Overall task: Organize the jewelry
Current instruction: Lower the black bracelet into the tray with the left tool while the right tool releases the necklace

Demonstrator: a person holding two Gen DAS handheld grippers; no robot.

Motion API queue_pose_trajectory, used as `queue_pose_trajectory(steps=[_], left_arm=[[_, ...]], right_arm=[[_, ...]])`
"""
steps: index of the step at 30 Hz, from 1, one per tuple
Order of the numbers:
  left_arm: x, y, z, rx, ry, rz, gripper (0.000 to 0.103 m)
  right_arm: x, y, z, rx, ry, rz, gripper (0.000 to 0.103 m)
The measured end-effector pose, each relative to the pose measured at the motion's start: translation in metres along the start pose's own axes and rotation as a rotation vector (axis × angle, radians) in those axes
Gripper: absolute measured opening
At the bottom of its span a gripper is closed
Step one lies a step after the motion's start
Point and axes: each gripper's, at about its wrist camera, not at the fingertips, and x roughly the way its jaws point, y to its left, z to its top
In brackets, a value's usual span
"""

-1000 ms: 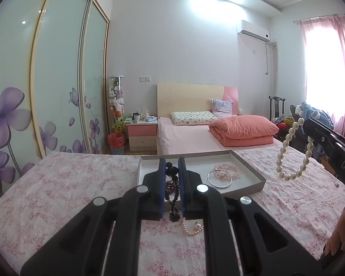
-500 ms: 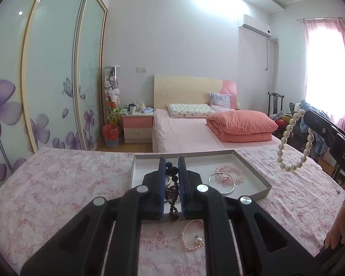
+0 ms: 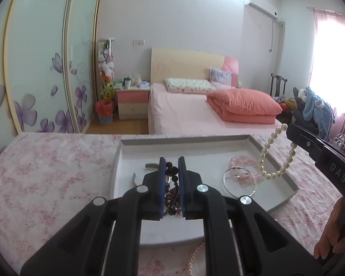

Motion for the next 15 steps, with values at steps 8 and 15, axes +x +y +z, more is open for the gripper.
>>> queue_pose_trajectory(steps=[8,15], left_arm=[[0.029,0.003,0.002,-0.012,0.034,0.012,0.025],[0.021,0.014,0.007,-0.047,0.014,0.047,0.027]], right_arm=[[0.03,-0.007,0.002,0.026,0.082,0.015,0.03],[0.016,-0.01,0.005,0.029,0.049,-0.004,0.043]])
